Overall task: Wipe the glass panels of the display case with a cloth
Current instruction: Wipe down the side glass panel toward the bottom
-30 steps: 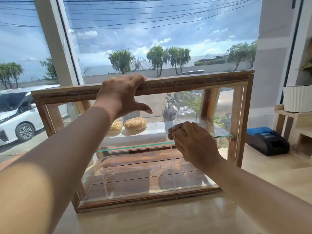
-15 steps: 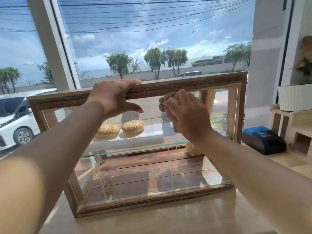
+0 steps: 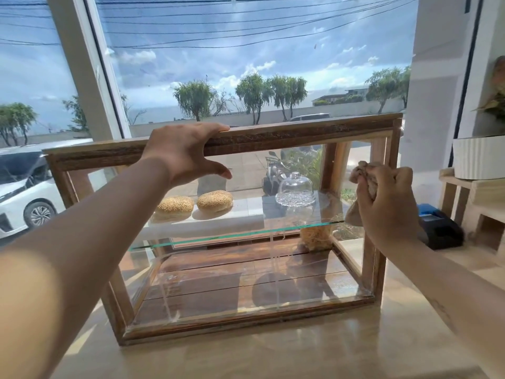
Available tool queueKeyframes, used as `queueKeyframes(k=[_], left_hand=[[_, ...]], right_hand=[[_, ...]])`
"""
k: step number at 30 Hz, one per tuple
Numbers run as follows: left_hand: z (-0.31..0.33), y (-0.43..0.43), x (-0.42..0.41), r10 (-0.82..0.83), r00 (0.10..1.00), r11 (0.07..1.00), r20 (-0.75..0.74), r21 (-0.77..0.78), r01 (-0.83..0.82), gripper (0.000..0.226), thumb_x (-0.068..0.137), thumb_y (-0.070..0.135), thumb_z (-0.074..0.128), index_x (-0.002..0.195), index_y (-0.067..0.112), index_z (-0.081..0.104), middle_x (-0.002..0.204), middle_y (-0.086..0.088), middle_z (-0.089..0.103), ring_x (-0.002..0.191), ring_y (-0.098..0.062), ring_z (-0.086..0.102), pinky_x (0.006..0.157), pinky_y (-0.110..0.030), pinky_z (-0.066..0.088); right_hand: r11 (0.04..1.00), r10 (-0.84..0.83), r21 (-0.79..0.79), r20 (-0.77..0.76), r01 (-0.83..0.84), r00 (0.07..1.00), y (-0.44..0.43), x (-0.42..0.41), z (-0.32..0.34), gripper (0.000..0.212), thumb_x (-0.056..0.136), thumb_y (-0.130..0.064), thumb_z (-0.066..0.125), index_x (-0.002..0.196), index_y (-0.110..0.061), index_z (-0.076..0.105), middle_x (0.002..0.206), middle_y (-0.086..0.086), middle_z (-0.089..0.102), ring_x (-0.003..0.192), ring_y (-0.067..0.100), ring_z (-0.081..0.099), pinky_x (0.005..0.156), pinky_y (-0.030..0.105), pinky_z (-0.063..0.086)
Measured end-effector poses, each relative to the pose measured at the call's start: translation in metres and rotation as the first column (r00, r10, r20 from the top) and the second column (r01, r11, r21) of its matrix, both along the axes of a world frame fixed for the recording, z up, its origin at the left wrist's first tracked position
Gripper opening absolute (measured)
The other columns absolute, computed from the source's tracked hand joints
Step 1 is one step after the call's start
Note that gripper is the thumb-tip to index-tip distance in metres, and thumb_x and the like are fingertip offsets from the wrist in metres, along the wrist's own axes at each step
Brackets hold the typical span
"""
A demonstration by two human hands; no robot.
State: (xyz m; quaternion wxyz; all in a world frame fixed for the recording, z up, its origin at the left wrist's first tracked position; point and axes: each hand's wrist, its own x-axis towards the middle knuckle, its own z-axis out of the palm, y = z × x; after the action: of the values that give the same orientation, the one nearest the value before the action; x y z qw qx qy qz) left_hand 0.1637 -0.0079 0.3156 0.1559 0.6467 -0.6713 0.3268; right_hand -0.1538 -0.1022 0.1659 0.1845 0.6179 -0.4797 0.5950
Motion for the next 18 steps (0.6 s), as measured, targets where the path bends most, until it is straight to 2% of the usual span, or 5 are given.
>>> queueKeyframes(k=[2,5,11,15,18], left_hand=[[0.0,0.001,-0.001,-0.001,1.0,1.0,0.004,-0.007,0.001,0.088,0.061,0.087,0.057,0.138,0.052,0.034,0.131,0.016,0.058,0.113,-0.018,0.057,0.078,-0.029,0.045],[0.001,0.001,-0.001,-0.01,1.0,1.0,-0.013,-0.01,0.01,0.084,0.063,0.084,0.06,0.137,0.053,0.036,0.128,0.016,0.059,0.112,-0.018,0.057,0.071,-0.028,0.04],[0.002,0.001,-0.004,-0.021,0.999,0.999,-0.03,0.026,0.022,0.082,0.065,0.079,0.065,0.137,0.051,0.037,0.126,0.017,0.059,0.111,-0.017,0.056,0.069,-0.027,0.037],[0.001,-0.001,-0.002,-0.026,0.999,0.999,-0.03,0.031,0.027,0.083,0.066,0.078,0.065,0.138,0.051,0.036,0.128,0.015,0.059,0.113,-0.019,0.055,0.074,-0.029,0.044],[0.001,-0.002,0.0,-0.031,0.999,0.999,-0.036,0.032,0.032,0.083,0.065,0.079,0.063,0.139,0.052,0.035,0.128,0.014,0.059,0.113,-0.019,0.055,0.079,-0.031,0.047]], right_hand=[[1.0,0.011,0.001,0.054,-0.011,0.998,0.005,0.014,-0.007,0.026,0.097,-0.02,0.064,0.117,-0.005,0.058,0.11,0.023,0.052,0.09,0.039,0.062,0.068,0.041,0.057],[0.998,0.049,-0.044,0.036,-0.048,0.998,0.013,0.037,-0.004,0.024,0.095,-0.02,0.066,0.115,-0.007,0.062,0.108,0.022,0.053,0.09,0.034,0.061,0.069,0.034,0.055],[0.971,0.157,-0.166,-0.111,-0.174,0.981,0.029,0.108,0.016,0.013,0.09,-0.015,0.073,0.101,-0.009,0.068,0.097,0.016,0.056,0.079,0.032,0.061,0.055,0.039,0.056],[0.949,0.2,-0.177,-0.297,-0.26,0.934,0.037,0.14,0.023,0.011,0.091,-0.018,0.071,0.099,-0.01,0.069,0.097,0.015,0.059,0.078,0.032,0.06,0.058,0.037,0.054],[0.941,0.21,-0.178,-0.363,-0.289,0.908,0.039,0.148,0.023,0.013,0.088,-0.014,0.073,0.1,-0.011,0.068,0.097,0.014,0.061,0.079,0.031,0.061,0.061,0.038,0.056]])
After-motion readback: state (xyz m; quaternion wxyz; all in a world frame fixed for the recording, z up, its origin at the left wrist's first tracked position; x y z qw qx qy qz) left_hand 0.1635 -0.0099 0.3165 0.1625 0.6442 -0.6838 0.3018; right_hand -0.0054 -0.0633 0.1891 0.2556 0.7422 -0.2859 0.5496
